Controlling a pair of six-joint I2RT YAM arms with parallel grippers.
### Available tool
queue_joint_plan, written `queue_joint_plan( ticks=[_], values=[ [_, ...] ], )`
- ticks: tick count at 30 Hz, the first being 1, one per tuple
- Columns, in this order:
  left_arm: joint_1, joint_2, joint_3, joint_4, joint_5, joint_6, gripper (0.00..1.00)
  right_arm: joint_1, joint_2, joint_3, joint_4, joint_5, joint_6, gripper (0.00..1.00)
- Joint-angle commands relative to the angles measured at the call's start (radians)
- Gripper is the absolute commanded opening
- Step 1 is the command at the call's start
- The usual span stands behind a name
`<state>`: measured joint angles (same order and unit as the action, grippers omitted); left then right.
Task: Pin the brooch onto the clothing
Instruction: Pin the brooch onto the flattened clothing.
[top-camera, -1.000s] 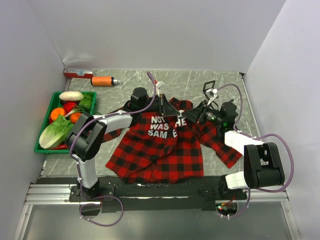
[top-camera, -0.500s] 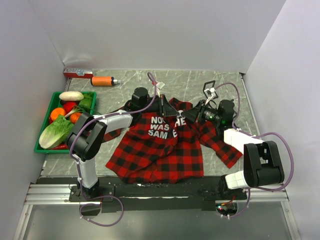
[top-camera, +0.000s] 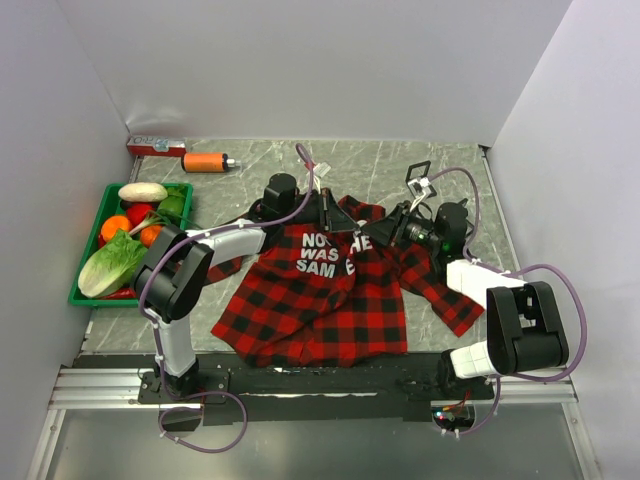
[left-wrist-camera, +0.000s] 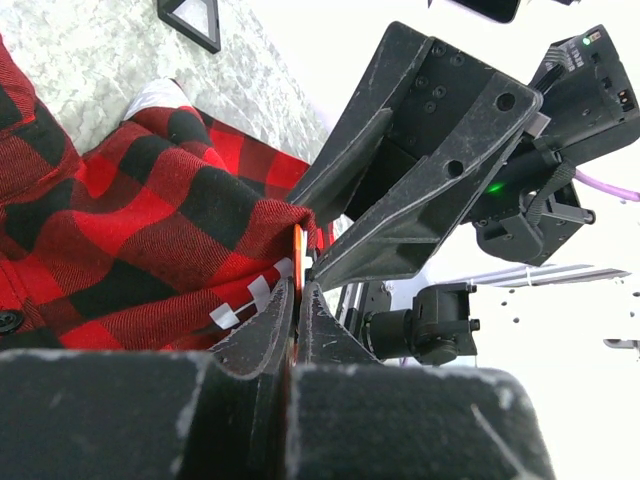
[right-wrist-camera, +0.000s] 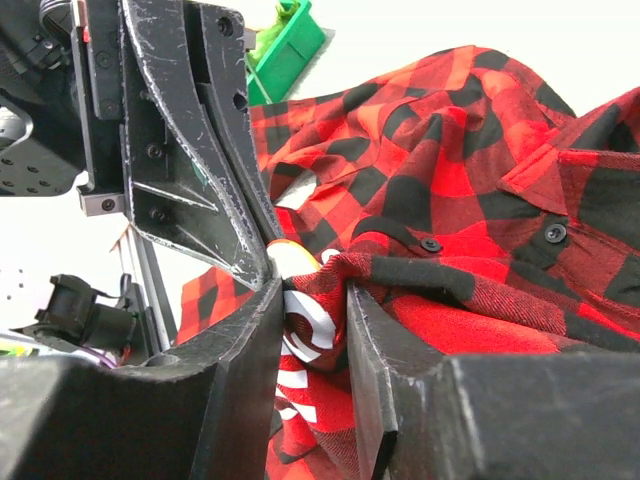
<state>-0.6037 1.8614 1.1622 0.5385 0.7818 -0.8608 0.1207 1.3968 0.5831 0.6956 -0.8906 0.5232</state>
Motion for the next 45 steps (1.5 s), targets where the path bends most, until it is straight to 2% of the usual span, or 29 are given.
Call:
queue_joint_plan(
  ticks=[1, 24, 25, 27, 29, 39, 45],
  values=[
    [-0.004, -0.054, 0.027, 0.138, 0.068, -0.044, 0.01, 0.017, -0.012, -0.028, 0.059, -0.004, 0.004, 0.38],
    [0.033, -0.091, -0.001, 0.195, 0.100, -0.083, 0.01, 0.014, -0.007, -0.054, 0.021, 0.018, -0.034, 0.40],
    [0.035, -0.096, -0.001, 0.195, 0.099, -0.083, 0.01, 0.011, -0.009, -0.055, 0.022, 0.013, -0.034, 0.41],
    [0.036, -0.102, 0.001, 0.180, 0.099, -0.073, 0.01, -0.009, -0.027, -0.065, 0.033, -0.014, -0.017, 0.54],
    [0.038, -0.108, 0.004, 0.161, 0.102, -0.064, 0.01, -0.027, -0.056, -0.086, 0.070, -0.053, 0.012, 0.63],
    [0.038, -0.111, 0.001, 0.176, 0.126, -0.086, 0.01, -0.069, -0.148, -0.127, 0.186, -0.111, 0.119, 0.64],
    [0.038, -0.116, 0.004, 0.135, 0.126, -0.067, 0.01, -0.070, -0.226, -0.108, 0.156, -0.111, 0.132, 0.68]
  ],
)
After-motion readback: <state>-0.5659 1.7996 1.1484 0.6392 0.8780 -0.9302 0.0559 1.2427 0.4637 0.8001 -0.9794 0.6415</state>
